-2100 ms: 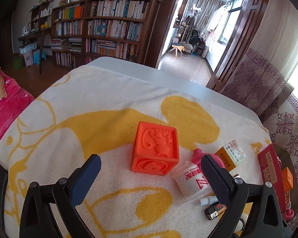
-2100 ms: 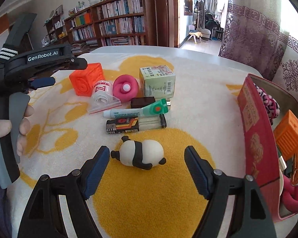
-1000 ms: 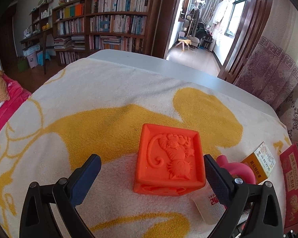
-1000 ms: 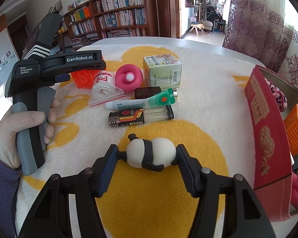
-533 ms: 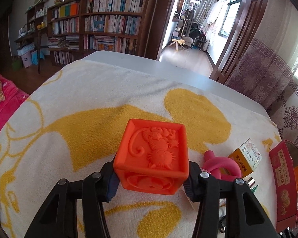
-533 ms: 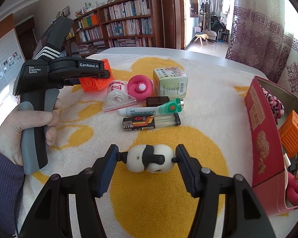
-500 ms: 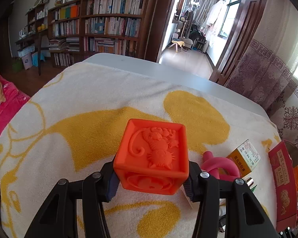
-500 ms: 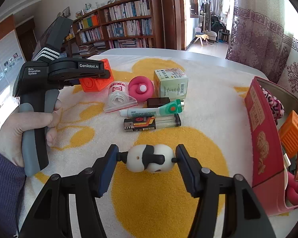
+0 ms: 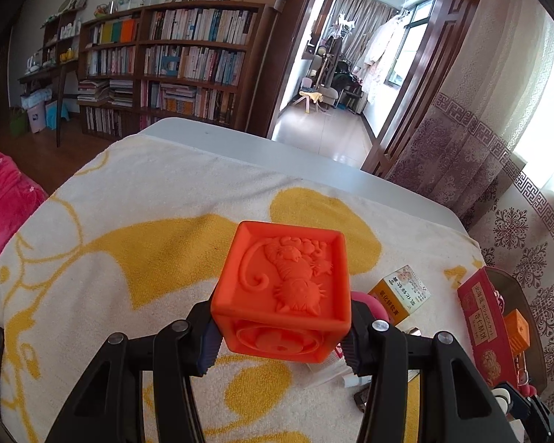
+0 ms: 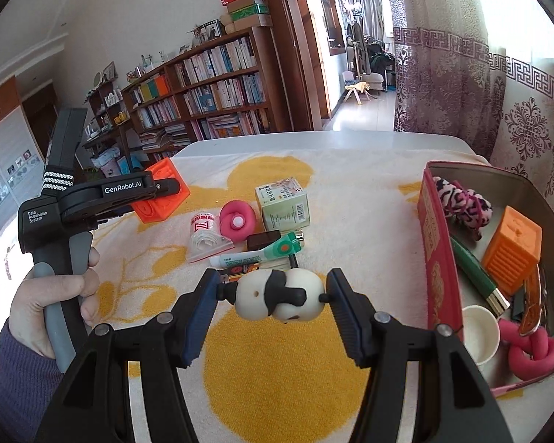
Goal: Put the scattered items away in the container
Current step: 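Carry the panda and orange cube over the red tin with both tools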
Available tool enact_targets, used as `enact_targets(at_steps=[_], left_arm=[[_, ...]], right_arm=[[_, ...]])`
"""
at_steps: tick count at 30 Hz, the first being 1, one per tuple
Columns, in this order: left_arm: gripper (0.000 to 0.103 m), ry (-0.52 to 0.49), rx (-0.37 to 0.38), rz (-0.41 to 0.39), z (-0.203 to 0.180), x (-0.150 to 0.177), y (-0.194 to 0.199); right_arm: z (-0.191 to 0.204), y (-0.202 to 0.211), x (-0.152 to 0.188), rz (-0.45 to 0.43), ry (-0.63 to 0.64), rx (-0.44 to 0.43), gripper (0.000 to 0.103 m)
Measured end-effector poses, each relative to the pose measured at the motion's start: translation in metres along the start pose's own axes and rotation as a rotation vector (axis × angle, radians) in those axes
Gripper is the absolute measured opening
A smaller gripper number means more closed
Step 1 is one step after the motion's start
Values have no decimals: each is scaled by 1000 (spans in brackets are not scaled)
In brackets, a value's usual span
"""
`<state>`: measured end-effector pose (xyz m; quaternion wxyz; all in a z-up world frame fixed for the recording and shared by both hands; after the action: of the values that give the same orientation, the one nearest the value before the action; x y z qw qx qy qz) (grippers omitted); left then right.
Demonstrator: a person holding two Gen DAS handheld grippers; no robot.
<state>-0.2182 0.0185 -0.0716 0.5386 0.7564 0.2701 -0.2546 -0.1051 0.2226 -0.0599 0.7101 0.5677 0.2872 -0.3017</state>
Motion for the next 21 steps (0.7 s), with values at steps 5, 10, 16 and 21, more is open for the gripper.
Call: enact_targets(at_steps=[5, 10, 16, 21], left_arm=[[54, -34, 19, 3, -15, 7, 3], [54, -76, 43, 15, -32, 12, 4], [54, -111, 78, 31, -47, 18, 6], [54, -140, 102, 38, -61, 23, 8]], right_arm=[[-30, 16, -12, -58, -90, 34, 64], [-72, 32, -20, -108, -210, 90, 64], [-115, 42, -19, -128, -346, 169, 64], [-132, 44, -16, -127, -406, 204, 64]])
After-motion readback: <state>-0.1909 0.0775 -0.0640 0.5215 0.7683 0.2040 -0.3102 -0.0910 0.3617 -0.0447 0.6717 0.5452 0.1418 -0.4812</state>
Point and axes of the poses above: each gripper's, at about its wrist camera, not at the fingertips, and y roughly against the way its jaws point, z to its left, x to its underside, the point moved 2 cm from there along -y, roughly the way its jaws point, and after that the axes turned 2 degrees about x, right-handed, at the moved point
